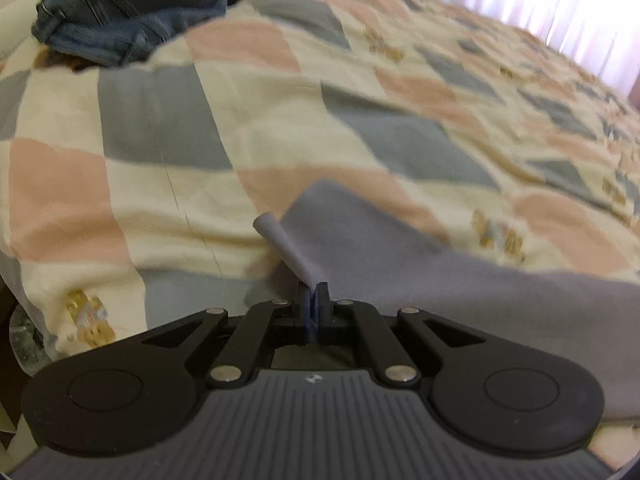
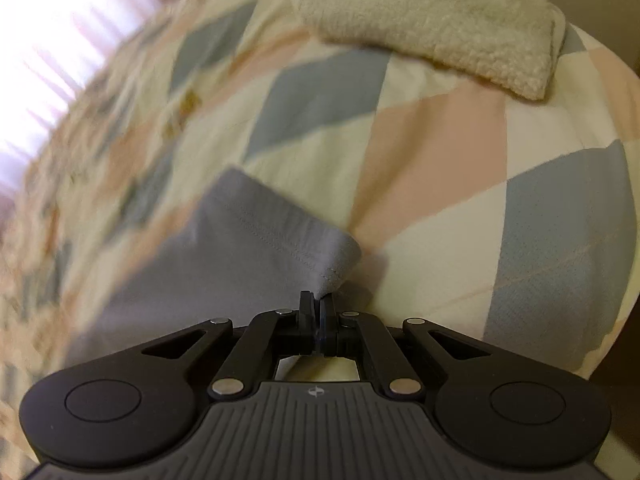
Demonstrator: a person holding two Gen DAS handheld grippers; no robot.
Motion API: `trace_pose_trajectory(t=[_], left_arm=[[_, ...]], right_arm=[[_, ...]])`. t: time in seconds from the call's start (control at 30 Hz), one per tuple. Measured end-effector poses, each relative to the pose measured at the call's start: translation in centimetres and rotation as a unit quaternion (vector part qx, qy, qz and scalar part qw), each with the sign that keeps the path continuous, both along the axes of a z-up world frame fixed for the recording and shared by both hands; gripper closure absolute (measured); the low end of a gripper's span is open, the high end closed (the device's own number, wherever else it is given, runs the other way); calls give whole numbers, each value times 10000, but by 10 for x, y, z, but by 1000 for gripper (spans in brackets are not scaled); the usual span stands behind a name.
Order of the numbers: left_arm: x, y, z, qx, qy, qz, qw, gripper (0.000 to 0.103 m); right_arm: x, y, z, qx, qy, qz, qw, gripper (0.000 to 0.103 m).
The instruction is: Fold clothes
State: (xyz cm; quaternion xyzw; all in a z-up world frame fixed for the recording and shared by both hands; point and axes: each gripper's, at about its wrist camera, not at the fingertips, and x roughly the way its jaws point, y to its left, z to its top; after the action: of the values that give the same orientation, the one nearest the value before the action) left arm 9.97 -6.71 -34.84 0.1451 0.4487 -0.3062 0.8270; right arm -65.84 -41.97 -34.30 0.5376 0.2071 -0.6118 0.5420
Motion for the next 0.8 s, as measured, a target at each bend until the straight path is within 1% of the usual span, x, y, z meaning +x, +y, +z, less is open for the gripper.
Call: trace_pose_trajectory(t=[0.03,0.07,0.13,0.17,0.2,0.3,0.37,0.43,0.47,0.53,0.57,0.6,0.67,0.7,0.73,0.8], left_arm=[[-1,-1,-6,56,45,-18,10000,103],[-2,-1,-10,53,106,-31,9999,103],[-3,-2,-15,22,194,18,9998,102],[-1,0,-16,-58,274,107,9996,101],[2,2,-17,-159,377,212,9989,99],[10,11,-17,-450,626,536,9956,100],[12,17,-16,-589,687,676,9936,101],[12,19,-17,-497,634,700,9943,100],[13,22,-20,-491,740,746,9933,99],[15,27,-20,-558,869,830,9912,99],[17,31,-17,-685,916,901,9893,98],[19,34,-14,-817,965,1001,9869,93],[23,40,-9,-1044,1009,1205,9820,87],[25,42,-9,-1054,944,1324,9810,87],[27,42,-9,-896,778,1470,9820,87],[27,42,-6,-583,439,1701,9827,91]], right_arm=[[2,0,-4,106,85,75,9999,101],[5,0,-8,209,158,139,9996,96],[10,0,-13,380,163,138,9991,79],[13,1,-12,428,240,162,9987,67],[17,1,-10,412,325,249,9983,63],[27,0,-5,429,615,430,9963,60],[31,-1,-3,455,758,460,9950,57],[33,0,-2,512,790,387,9948,57],[34,1,-2,531,807,354,9947,57],[40,4,3,446,860,340,9947,57],[42,6,5,404,887,332,9947,57],[45,8,7,362,913,325,9946,57],[50,11,11,277,966,310,9945,58],[54,13,14,226,995,315,9943,58],[60,15,17,119,1048,402,9936,58],[74,17,21,-51,1220,662,9903,59]])
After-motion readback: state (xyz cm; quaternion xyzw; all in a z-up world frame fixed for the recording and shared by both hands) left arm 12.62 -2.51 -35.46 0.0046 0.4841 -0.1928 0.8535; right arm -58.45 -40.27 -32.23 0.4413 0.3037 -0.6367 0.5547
